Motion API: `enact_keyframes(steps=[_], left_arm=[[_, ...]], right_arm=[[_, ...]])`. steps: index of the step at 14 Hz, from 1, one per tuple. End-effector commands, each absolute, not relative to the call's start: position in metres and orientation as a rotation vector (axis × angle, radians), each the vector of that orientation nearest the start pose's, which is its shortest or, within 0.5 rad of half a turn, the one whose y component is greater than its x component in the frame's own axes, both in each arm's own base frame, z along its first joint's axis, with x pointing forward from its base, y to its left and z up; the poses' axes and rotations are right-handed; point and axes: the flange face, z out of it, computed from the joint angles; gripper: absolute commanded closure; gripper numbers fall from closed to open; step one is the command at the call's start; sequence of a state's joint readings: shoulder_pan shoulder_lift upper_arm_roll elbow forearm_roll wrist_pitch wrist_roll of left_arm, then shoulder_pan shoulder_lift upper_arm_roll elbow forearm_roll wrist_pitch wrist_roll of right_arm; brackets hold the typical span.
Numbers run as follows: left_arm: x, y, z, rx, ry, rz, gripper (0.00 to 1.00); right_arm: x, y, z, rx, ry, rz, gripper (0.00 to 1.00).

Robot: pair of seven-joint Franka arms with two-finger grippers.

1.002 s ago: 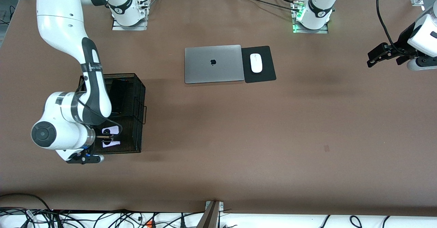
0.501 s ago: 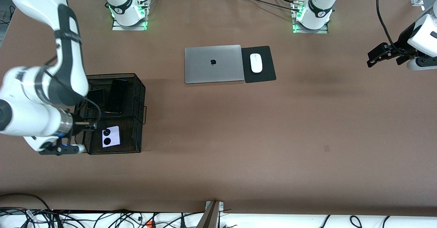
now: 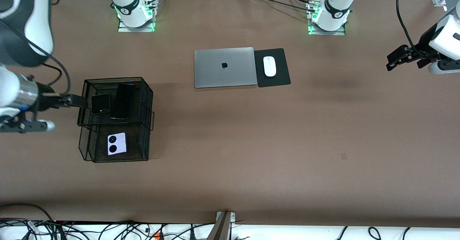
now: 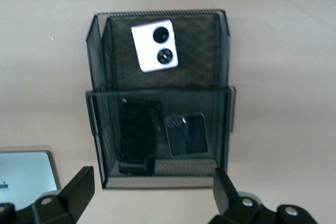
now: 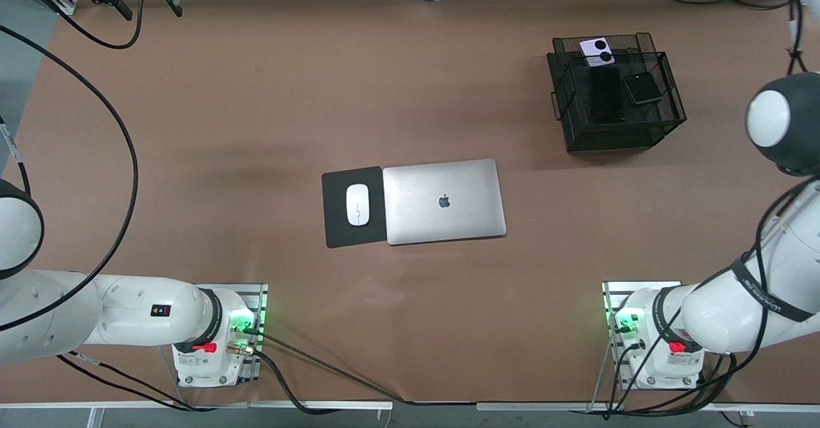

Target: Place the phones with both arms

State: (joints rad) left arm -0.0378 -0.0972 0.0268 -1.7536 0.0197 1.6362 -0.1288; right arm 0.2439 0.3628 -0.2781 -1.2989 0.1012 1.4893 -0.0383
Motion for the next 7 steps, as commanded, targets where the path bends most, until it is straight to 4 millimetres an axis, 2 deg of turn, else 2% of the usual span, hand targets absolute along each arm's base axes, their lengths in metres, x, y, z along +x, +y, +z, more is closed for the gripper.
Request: enact_keyframes(steps=[1, 3, 5, 7], left_arm=[[0.528, -0.004, 0.602, -3.138, -0.147, 0.039, 0.00], [0.528, -0.004, 0.602, -3.138, -0.147, 0.039, 0.00], [0.528, -0.004, 0.602, -3.138, -0.147, 0.039, 0.00], [0.528, -0.004, 0.602, -3.138, -0.147, 0.039, 0.00]], right_arm=[[0.600, 0.000, 0.547, -3.105, -0.014, 0.231, 0.00], [0.577, -0.011, 0.554, -3.112, -0.004, 0.192, 0.00], [0.563, -0.026, 0.559, -3.117, 0.029, 0.154, 0.00], [0.557, -0.024, 0.573, -3.165, 0.053, 0.139, 0.00]])
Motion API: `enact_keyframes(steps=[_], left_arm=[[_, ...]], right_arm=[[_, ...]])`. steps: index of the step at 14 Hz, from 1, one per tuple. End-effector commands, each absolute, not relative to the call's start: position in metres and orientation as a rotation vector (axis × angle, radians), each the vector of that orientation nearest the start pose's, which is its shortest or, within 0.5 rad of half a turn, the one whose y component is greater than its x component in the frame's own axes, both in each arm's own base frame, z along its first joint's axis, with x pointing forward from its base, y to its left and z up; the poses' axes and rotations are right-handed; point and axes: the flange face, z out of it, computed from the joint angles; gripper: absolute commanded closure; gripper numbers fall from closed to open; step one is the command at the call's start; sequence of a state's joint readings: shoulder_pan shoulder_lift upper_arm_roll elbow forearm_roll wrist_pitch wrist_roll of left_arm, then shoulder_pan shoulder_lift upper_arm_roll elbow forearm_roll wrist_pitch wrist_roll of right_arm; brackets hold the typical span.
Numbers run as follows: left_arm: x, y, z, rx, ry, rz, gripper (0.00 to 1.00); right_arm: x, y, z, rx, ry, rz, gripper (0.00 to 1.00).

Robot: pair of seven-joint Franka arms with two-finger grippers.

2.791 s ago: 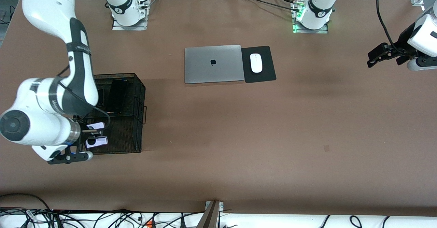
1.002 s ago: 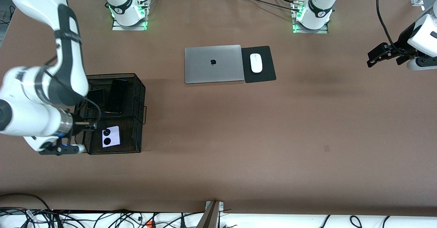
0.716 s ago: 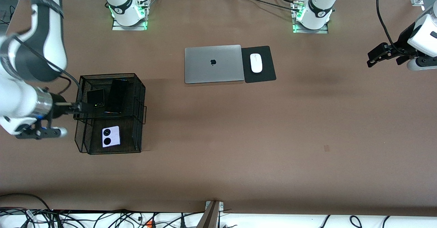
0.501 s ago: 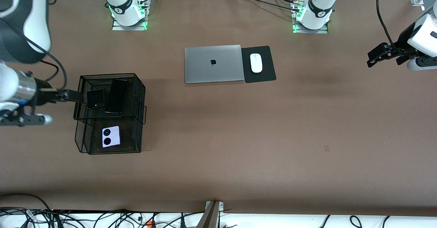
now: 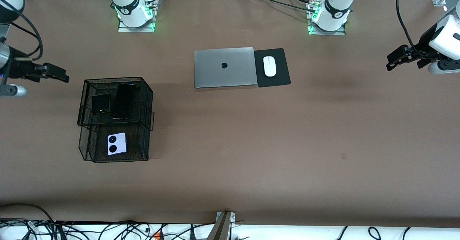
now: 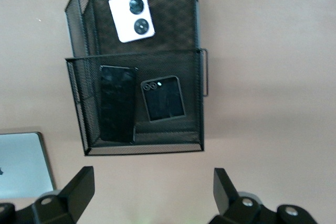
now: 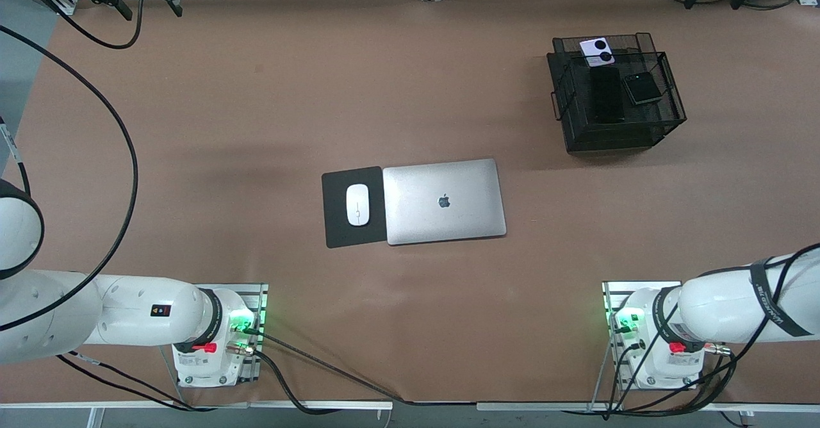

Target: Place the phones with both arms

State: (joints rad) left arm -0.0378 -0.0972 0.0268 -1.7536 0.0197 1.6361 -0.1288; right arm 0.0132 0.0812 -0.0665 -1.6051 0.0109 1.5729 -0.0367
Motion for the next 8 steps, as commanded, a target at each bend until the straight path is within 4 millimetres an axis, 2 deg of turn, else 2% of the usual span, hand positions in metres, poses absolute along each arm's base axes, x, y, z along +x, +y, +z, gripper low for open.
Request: enact_keyframes(steps=[1, 5, 8], left_arm=[[0.528, -0.004, 0.602, -3.138, -0.147, 0.039, 0.00], [0.528, -0.004, 0.602, -3.138, -0.147, 0.039, 0.00], [0.529, -0.006, 0.602, -3.138, -0.142, 0.039, 0.00]], right_arm=[[0.553, -0.016, 0.580, -3.195, 0.056, 0.132, 0.00], [0.544, -0.012, 0.602, -3.203, 0.088, 0.072, 0.00], [0.543, -0.014, 0.603, -3.184, 0.103, 0.077, 0.00]])
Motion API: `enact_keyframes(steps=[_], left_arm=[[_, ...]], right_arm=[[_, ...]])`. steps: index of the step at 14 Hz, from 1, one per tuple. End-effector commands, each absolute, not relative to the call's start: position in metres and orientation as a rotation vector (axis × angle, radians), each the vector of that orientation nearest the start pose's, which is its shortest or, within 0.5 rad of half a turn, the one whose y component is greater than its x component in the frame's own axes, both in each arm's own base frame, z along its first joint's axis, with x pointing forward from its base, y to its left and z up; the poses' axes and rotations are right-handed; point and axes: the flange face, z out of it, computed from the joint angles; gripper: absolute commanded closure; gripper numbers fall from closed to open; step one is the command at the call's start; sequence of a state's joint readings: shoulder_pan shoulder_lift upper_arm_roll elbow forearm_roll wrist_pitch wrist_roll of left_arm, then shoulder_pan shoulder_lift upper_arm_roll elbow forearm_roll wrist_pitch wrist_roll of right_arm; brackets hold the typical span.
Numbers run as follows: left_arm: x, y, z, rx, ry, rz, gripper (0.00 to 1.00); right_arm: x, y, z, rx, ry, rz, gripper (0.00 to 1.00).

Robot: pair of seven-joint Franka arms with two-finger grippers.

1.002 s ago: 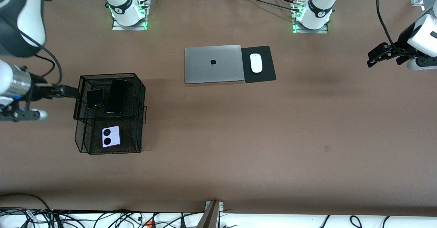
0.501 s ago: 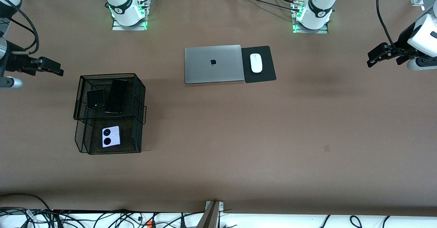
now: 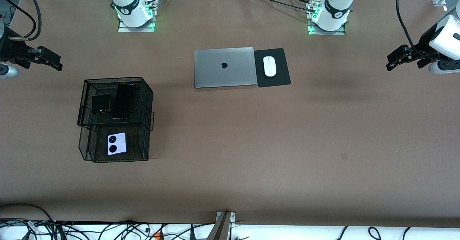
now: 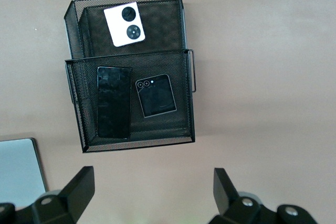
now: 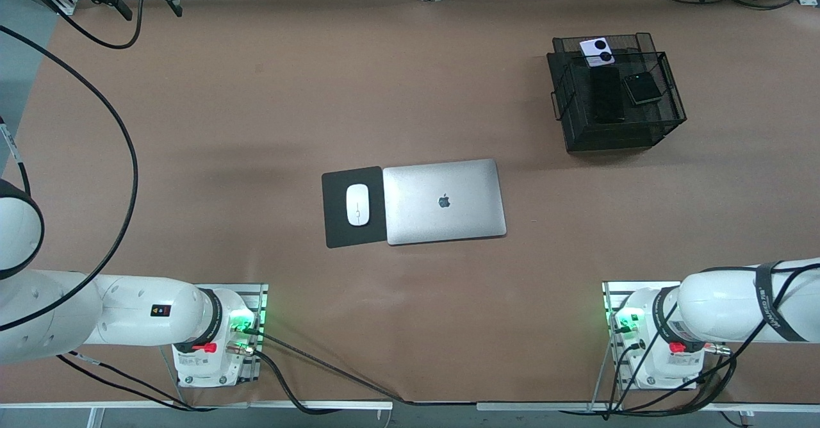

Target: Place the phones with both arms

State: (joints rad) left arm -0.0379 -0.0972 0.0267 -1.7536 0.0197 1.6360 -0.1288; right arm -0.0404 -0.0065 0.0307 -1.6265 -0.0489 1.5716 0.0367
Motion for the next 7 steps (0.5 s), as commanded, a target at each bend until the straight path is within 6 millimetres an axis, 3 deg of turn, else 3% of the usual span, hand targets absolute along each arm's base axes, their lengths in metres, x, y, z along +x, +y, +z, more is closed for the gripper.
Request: enact_keyframes(steps=[1, 2, 7], left_arm=[[0.5291, -0.0156, 0.6010, -3.136, -0.113, 0.038, 0.00], [0.5285, -0.0247, 0.6009, -3.133, -0.089, 0.040, 0.00], [0.5285, -0.0249, 0.6053, -3.133, -0.091, 0.026, 0.00]], right_arm=[[0.5429, -0.0141, 0.6025, -3.182, 0.106, 0.080, 0.00], [0.5428, -0.0139, 0.6018, -3.181, 0.106, 0.082, 0.00], [0.5430, -0.0127, 0.6018, -3.137, 0.116, 0.080, 0.00]])
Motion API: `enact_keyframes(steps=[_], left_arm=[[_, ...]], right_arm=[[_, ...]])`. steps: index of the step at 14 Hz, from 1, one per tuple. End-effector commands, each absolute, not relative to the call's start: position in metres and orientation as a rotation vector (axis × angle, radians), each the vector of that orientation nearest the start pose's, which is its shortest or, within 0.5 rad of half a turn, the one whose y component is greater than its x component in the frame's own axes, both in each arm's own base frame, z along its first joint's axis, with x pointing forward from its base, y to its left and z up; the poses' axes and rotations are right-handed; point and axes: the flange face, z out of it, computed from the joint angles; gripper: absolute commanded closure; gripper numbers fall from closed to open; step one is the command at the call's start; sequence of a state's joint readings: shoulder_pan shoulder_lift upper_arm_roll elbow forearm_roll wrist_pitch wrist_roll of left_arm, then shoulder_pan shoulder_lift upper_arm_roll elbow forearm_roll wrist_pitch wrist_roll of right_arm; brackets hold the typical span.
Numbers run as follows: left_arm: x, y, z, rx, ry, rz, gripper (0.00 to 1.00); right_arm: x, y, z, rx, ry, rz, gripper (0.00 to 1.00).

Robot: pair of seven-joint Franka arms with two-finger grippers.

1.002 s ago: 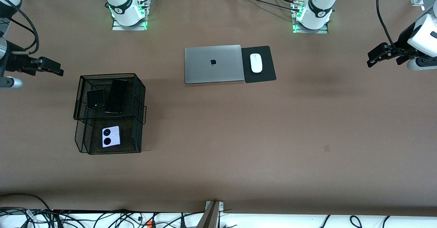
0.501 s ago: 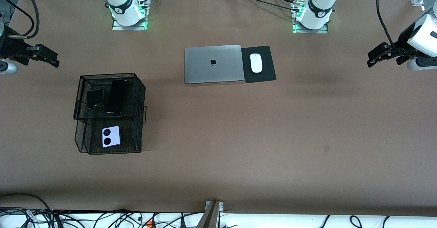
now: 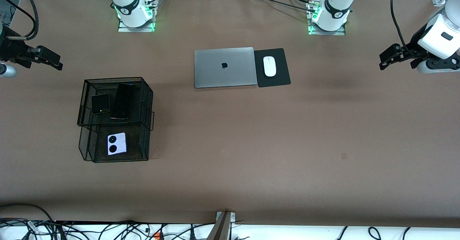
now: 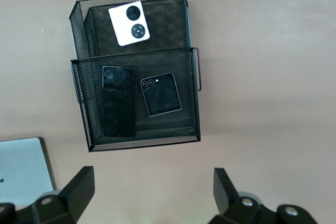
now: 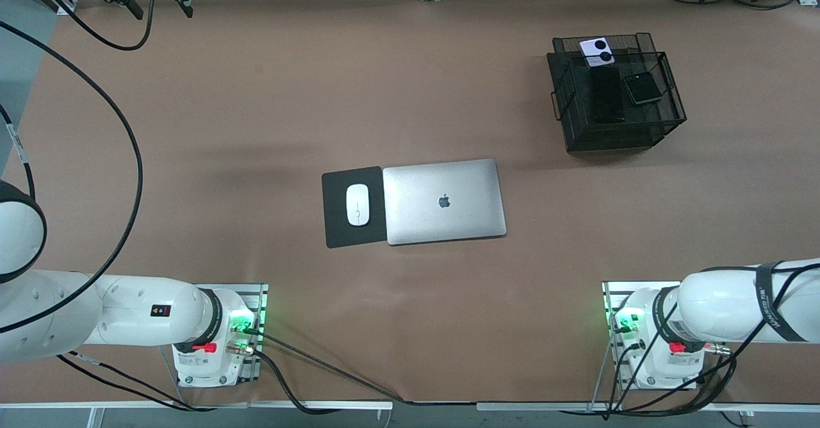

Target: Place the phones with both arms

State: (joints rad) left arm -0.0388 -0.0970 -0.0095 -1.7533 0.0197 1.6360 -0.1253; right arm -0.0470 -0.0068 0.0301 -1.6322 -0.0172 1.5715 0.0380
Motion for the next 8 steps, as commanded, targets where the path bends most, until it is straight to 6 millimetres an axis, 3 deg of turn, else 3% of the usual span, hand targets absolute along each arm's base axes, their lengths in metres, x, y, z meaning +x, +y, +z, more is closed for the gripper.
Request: enact_keyframes(steps=[1, 8], left_arm=[[0.5279, -0.0290, 0.6083, -3.133, -0.082, 0.026, 0.00], [0.5257, -0.0284, 0.6092, -3.133, -0.079, 0.052, 0.00]], right_arm=[[0.5428, -0.0117, 0.6017, -3.128, 0.116, 0.082, 0.00], [0.5453, -0.0115, 0.6001, -3.124, 0.111, 0.089, 0.00]])
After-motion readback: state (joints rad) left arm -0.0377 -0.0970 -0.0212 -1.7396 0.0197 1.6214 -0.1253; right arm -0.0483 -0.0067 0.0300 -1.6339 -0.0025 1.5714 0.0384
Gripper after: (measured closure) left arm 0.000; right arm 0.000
